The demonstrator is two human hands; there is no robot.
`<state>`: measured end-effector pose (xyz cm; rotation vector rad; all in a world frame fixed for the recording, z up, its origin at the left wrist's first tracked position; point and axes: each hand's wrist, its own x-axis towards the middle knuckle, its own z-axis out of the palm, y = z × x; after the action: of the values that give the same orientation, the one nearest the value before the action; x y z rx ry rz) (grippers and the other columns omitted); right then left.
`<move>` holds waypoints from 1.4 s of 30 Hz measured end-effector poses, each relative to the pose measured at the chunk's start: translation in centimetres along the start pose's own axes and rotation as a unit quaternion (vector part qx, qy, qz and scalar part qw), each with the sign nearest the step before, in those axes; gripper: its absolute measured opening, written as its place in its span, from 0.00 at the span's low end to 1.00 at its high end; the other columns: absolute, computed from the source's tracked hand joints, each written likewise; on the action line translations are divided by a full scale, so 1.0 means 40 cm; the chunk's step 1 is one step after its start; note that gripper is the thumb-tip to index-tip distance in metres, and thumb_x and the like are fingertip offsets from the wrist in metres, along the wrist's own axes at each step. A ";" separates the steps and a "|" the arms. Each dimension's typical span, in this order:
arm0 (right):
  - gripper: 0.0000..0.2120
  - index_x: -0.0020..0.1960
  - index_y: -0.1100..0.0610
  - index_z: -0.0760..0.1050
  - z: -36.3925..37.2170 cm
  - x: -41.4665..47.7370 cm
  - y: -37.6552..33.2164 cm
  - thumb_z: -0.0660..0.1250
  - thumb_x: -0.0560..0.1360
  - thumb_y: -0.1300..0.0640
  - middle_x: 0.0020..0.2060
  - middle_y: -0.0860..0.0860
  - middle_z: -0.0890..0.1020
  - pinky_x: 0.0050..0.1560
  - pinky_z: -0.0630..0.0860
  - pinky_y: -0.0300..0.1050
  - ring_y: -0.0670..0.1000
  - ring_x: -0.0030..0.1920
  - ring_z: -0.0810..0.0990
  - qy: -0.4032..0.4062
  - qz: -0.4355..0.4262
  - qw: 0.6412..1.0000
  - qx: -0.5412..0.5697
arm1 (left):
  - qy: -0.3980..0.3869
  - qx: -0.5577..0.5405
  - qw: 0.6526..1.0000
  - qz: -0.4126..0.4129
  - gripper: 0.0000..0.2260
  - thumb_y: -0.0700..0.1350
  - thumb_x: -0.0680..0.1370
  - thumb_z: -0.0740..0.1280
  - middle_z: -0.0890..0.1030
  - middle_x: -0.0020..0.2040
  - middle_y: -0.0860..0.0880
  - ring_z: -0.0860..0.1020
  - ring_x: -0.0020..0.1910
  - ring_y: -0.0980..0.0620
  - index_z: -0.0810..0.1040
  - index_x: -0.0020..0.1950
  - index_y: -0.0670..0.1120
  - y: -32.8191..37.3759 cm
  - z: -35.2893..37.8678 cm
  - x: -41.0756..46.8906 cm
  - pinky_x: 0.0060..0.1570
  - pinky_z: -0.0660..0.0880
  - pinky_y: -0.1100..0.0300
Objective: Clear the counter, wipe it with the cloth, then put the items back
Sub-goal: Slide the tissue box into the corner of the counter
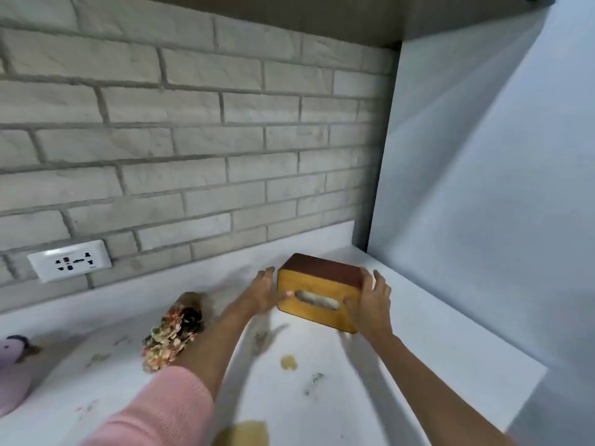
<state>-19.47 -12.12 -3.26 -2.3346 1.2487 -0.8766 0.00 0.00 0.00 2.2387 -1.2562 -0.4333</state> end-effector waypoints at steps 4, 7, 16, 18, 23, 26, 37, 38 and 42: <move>0.42 0.76 0.60 0.51 0.043 0.024 0.094 0.70 0.72 0.47 0.74 0.62 0.56 0.71 0.57 0.57 0.63 0.73 0.56 -0.004 -0.014 0.995 0.096 | 0.025 -0.032 0.998 -0.053 0.44 0.52 0.72 0.72 0.58 0.74 0.38 0.59 0.73 0.39 0.46 0.77 0.41 0.024 0.074 0.083 0.70 0.60 0.47; 0.51 0.76 0.49 0.43 0.088 0.029 0.155 0.71 0.66 0.37 0.76 0.54 0.53 0.74 0.57 0.57 0.56 0.75 0.53 -0.041 0.004 0.980 0.193 | 0.039 -0.128 0.985 -0.105 0.51 0.45 0.69 0.75 0.55 0.75 0.37 0.57 0.74 0.39 0.40 0.76 0.41 0.010 0.132 0.142 0.71 0.60 0.44; 0.61 0.74 0.37 0.44 0.160 0.112 0.246 0.82 0.55 0.42 0.73 0.42 0.62 0.70 0.67 0.58 0.46 0.73 0.63 -0.159 0.026 0.915 0.369 | 0.080 -0.194 0.972 -0.101 0.28 0.53 0.68 0.72 0.74 0.49 0.49 0.75 0.49 0.48 0.58 0.57 0.45 -0.067 0.213 0.200 0.37 0.71 0.64; 0.60 0.73 0.37 0.48 0.159 0.133 0.256 0.83 0.54 0.43 0.71 0.44 0.66 0.67 0.70 0.59 0.48 0.71 0.67 -0.159 0.036 0.913 0.374 | 0.083 -0.186 0.974 -0.095 0.30 0.56 0.67 0.70 0.75 0.51 0.47 0.75 0.49 0.49 0.60 0.58 0.44 -0.058 0.206 0.209 0.41 0.70 0.60; 0.51 0.68 0.30 0.52 0.118 0.184 0.258 0.79 0.54 0.34 0.65 0.45 0.73 0.60 0.77 0.57 0.49 0.62 0.77 -0.119 0.132 0.903 0.390 | 0.123 -0.172 0.975 -0.067 0.28 0.58 0.71 0.70 0.75 0.53 0.48 0.76 0.49 0.48 0.64 0.63 0.45 0.019 0.197 0.284 0.42 0.72 0.60; 0.48 0.66 0.26 0.49 0.081 0.238 0.259 0.71 0.52 0.24 0.66 0.46 0.74 0.62 0.74 0.58 0.54 0.61 0.77 -0.098 0.212 0.899 0.370 | 0.137 -0.195 0.970 -0.055 0.25 0.56 0.74 0.68 0.76 0.54 0.45 0.75 0.55 0.42 0.63 0.65 0.48 0.091 0.203 0.362 0.53 0.75 0.49; 0.46 0.71 0.46 0.58 0.019 0.463 0.337 0.69 0.60 0.29 0.65 0.53 0.72 0.33 0.81 0.64 0.64 0.60 0.75 -0.125 0.367 0.840 0.380 | 0.069 -0.149 0.982 -0.095 0.36 0.60 0.72 0.69 0.66 0.70 0.43 0.60 0.71 0.42 0.60 0.73 0.45 0.275 0.274 0.644 0.67 0.62 0.50; 0.47 0.72 0.47 0.58 0.024 0.478 0.346 0.69 0.60 0.29 0.65 0.55 0.71 0.34 0.80 0.66 0.65 0.62 0.73 -0.128 0.380 0.834 0.379 | 0.062 -0.135 0.984 -0.099 0.37 0.60 0.72 0.68 0.65 0.71 0.42 0.60 0.71 0.42 0.60 0.74 0.45 0.282 0.281 0.664 0.68 0.62 0.50; 0.48 0.73 0.51 0.56 0.057 0.518 0.370 0.68 0.63 0.29 0.68 0.58 0.67 0.41 0.80 0.67 0.65 0.65 0.70 -0.147 0.420 0.815 0.371 | 0.041 -0.094 0.989 -0.110 0.37 0.61 0.73 0.67 0.64 0.71 0.40 0.60 0.72 0.40 0.60 0.74 0.44 0.292 0.302 0.723 0.69 0.61 0.49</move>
<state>-18.41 -37.54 -5.91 -1.0643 1.2859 -0.5038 0.69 -33.26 -3.41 2.2159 -0.8917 -0.5148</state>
